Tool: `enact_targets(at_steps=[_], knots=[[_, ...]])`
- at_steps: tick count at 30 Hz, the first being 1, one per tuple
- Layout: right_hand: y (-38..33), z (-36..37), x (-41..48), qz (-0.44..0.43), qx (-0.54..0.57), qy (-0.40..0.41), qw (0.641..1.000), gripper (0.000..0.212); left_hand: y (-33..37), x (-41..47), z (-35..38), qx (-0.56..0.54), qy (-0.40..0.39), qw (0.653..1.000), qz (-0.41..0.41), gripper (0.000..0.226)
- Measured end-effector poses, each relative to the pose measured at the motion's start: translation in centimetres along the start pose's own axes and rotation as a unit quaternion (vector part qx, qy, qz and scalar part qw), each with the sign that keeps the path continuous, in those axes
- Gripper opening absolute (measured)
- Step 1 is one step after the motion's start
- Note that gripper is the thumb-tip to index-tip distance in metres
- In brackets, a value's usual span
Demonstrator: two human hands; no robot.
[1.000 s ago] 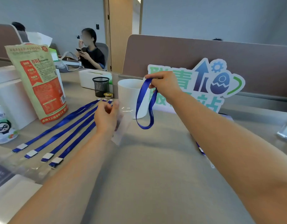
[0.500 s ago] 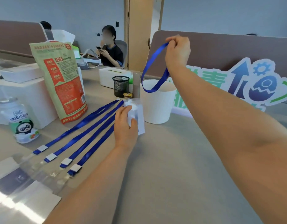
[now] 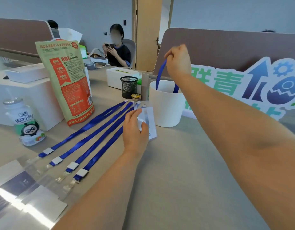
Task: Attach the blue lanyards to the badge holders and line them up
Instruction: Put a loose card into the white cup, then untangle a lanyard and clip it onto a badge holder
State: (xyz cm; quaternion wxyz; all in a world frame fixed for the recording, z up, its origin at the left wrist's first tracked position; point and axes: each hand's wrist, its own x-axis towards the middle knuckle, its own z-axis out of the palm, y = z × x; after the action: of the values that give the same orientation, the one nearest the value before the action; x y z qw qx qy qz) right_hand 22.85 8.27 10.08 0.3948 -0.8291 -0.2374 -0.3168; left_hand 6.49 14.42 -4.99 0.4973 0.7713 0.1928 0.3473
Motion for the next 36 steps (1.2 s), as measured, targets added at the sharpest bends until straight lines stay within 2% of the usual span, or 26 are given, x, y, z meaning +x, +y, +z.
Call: enact_targets(at_steps=[4, 7, 10, 14, 16, 19, 23, 30, 36], knots=[[0.7, 0.3, -1.6, 0.039, -0.090, -0.151, 0.984, 0.031, 0.1, 0.0, -0.1, -0.002, -0.002, 1.000, 0.002, 0.041], [0.4, -0.4, -2.5, 0.049, -0.150, -0.284, 0.946, 0.029, 0.2, 0.0, -0.2, 0.002, -0.004, 1.000, -0.003, 0.042], [0.0, -1.1, -2.9, 0.081, -0.130, -0.335, 0.930, 0.031, 0.3, -0.2, -0.2, 0.010, -0.004, 1.000, 0.002, 0.041], [-0.3, -2.7, -4.1, 0.051, -0.116, -0.339, 0.932, 0.035, 0.6, -0.7, -0.3, 0.026, -0.010, 0.999, 0.020, 0.037], [-0.2, -3.6, -4.9, 0.010, -0.096, -0.308, 0.946, 0.041, 0.9, -1.0, -0.4, 0.030, -0.005, 0.999, 0.035, 0.035], [0.7, -5.0, -5.6, 0.026, -0.041, -0.252, 0.966, 0.044, 1.5, -1.6, -0.5, 0.024, -0.001, 0.997, 0.068, 0.030], [1.5, -7.6, -7.6, 0.055, -0.027, -0.211, 0.976, 0.042, 2.6, -2.7, -0.5, 0.009, -0.014, 0.995, 0.099, 0.024], [5.3, -14.2, -14.1, 0.082, -0.025, -0.189, 0.978, 0.028, 5.6, -5.2, 1.6, 0.038, -0.179, 0.976, 0.115, 0.019], [9.7, -20.3, -19.7, 0.160, -0.021, -0.202, 0.966, 0.023, 7.6, -8.9, 4.8, 0.080, -0.291, 0.946, 0.122, 0.019]])
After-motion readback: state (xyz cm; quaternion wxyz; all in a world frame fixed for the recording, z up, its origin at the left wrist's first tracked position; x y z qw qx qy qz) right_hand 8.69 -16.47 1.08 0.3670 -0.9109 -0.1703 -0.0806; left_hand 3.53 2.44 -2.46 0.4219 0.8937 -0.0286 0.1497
